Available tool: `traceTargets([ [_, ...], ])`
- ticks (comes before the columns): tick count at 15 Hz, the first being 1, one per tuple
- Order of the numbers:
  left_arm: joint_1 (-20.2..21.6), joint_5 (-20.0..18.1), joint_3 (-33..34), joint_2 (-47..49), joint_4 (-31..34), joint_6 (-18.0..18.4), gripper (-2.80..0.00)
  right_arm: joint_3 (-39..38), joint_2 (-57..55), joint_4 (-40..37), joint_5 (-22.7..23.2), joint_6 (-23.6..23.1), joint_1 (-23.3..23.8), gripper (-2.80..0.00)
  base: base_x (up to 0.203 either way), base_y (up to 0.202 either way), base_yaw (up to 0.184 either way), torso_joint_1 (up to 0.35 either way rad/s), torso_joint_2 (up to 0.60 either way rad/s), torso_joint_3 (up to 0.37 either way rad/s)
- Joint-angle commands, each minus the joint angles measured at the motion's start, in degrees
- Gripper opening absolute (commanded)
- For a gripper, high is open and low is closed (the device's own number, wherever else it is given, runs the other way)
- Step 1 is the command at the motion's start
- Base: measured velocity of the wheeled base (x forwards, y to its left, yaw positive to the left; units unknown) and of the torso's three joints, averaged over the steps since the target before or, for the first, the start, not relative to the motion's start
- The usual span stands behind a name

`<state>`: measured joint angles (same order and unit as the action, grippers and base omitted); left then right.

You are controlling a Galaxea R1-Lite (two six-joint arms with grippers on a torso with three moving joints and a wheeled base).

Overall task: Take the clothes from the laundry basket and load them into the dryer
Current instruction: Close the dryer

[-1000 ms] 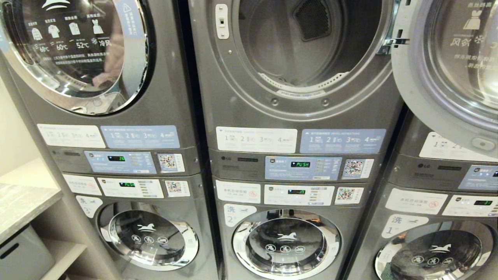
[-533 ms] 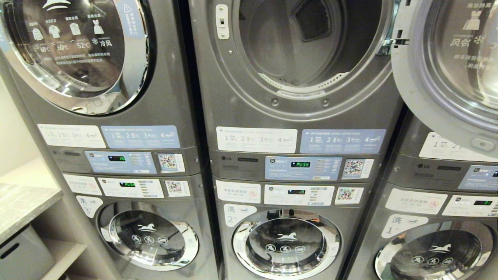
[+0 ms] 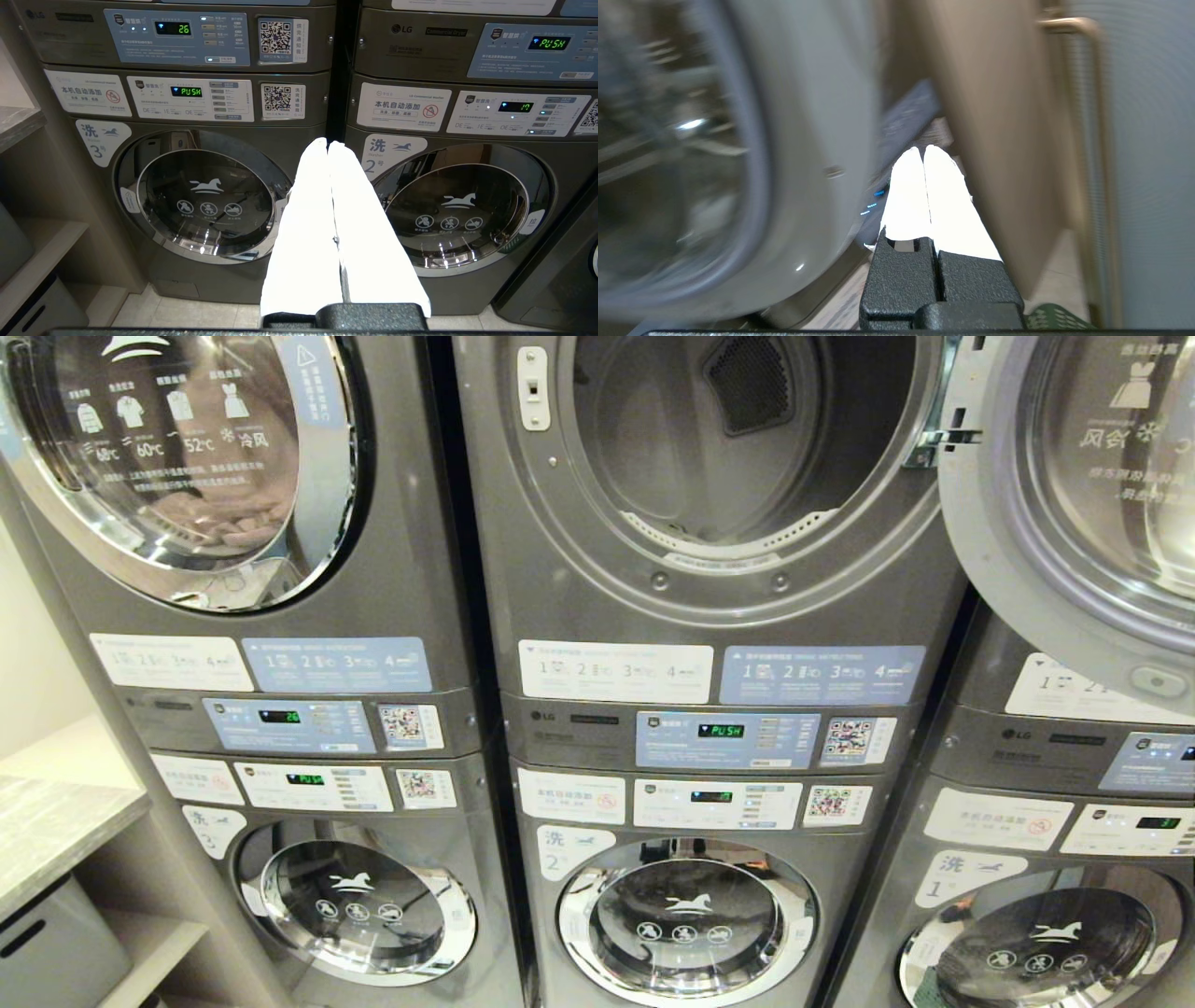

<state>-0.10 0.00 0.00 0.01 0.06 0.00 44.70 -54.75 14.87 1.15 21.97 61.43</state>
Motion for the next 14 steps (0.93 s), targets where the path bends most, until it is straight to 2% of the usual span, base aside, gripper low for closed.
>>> traceTargets([
  [1, 0.01, 0.0, 0.0, -0.01, -0.06, 0.0, -2.8, 0.5, -2.17, -0.02, -2.01, 0.15, 0.12, -2.8, 0.0, 0.0, 0.0, 0.0, 0.0, 0.0],
  [4, 0.01, 0.0, 0.0, -0.01, -0.04, 0.0, -2.8, 1.54, -6.86, 0.29, -4.24, 1.05, 0.28, -2.8, 0.0, 0.0, 0.0, 0.0, 0.0, 0.0],
  [10, 0.01, 0.0, 0.0, -0.01, 0.03, 0.0, -2.8, 3.28, -12.54, 0.91, -2.41, 1.56, 0.53, -2.8, 0.0, 0.0, 0.0, 0.0, 0.0, 0.0],
  [14, 0.01, 0.0, 0.0, -0.01, -0.06, 0.0, -2.8, 3.57, -15.41, 6.89, 3.0, 1.53, 0.53, -2.8, 0.0, 0.0, 0.0, 0.0, 0.0, 0.0],
])
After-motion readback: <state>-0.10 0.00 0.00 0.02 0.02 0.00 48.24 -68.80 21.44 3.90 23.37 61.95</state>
